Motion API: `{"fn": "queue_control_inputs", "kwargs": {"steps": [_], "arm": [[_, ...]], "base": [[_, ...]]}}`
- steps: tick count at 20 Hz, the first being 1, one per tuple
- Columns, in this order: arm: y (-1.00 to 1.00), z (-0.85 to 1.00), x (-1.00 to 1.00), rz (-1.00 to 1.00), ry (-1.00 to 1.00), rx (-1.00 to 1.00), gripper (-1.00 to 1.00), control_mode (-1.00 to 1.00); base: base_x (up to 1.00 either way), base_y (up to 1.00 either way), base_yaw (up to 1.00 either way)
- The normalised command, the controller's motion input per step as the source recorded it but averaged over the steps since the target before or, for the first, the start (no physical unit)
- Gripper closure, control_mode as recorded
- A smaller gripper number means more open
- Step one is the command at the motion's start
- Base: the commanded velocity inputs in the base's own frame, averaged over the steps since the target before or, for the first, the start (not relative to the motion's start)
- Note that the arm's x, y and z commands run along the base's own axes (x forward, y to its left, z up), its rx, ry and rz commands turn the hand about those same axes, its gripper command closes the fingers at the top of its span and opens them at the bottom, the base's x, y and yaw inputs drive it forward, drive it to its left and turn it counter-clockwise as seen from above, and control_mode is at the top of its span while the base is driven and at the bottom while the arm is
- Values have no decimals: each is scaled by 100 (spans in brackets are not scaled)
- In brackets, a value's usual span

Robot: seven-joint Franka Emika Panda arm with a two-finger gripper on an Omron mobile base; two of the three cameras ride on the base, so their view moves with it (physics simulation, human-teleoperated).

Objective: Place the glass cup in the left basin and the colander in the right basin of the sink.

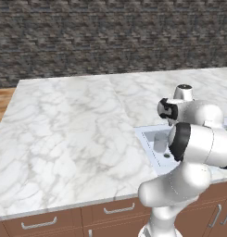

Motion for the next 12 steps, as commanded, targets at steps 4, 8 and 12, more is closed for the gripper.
{"fn": "queue_control_inputs", "kwargs": {"steps": [4, 8, 12], "arm": [[0, 59, -71, 8, 0, 0, -100, -100], [4, 55, -76, 11, 0, 0, -100, -100], [20, 49, -57, 15, 0, 0, -100, -100]], "base": [[0, 0, 0], [0, 0, 0], [0, 0, 0]]}}
